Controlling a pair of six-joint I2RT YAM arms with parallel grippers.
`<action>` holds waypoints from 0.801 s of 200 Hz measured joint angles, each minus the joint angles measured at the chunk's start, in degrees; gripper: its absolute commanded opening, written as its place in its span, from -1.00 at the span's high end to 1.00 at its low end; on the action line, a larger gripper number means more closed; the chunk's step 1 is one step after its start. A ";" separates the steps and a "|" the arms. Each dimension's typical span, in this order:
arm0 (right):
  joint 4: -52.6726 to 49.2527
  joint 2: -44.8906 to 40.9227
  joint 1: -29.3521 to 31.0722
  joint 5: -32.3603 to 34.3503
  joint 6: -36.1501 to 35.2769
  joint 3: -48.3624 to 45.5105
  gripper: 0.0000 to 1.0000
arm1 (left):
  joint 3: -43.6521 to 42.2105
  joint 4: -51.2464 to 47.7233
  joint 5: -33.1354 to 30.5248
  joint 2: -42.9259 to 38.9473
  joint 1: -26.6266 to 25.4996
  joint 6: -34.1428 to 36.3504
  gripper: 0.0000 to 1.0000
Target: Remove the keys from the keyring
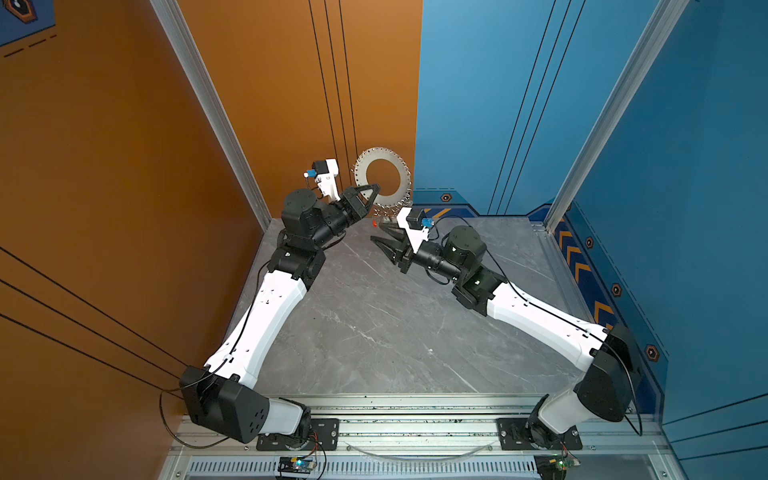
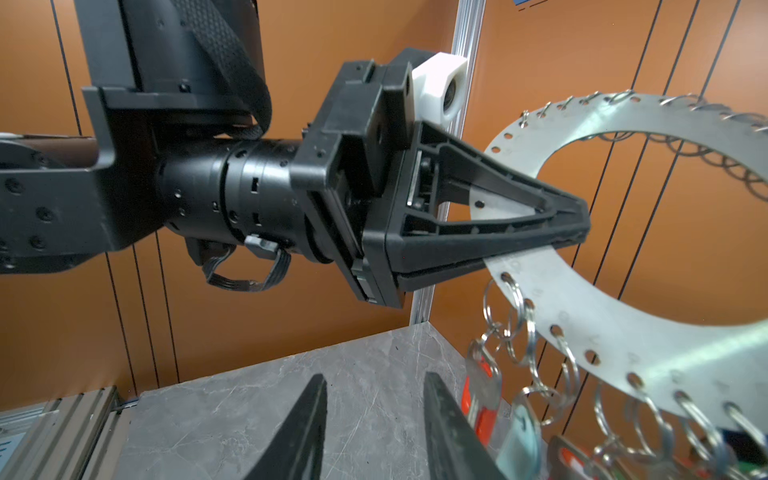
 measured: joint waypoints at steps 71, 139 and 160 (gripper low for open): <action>-1.05 1.09 -1.75 0.66 -0.72 1.99 0.25 | -0.31 -0.02 -0.20 -0.11 -0.39 0.04 1.00; -1.57 3.39 -3.13 1.46 -0.26 3.63 0.30 | -0.31 -0.02 -0.20 -0.11 -0.66 0.22 1.00; -1.70 4.59 -3.13 1.18 0.35 4.50 0.32 | -0.31 -0.02 -0.20 -0.11 -0.70 0.35 1.00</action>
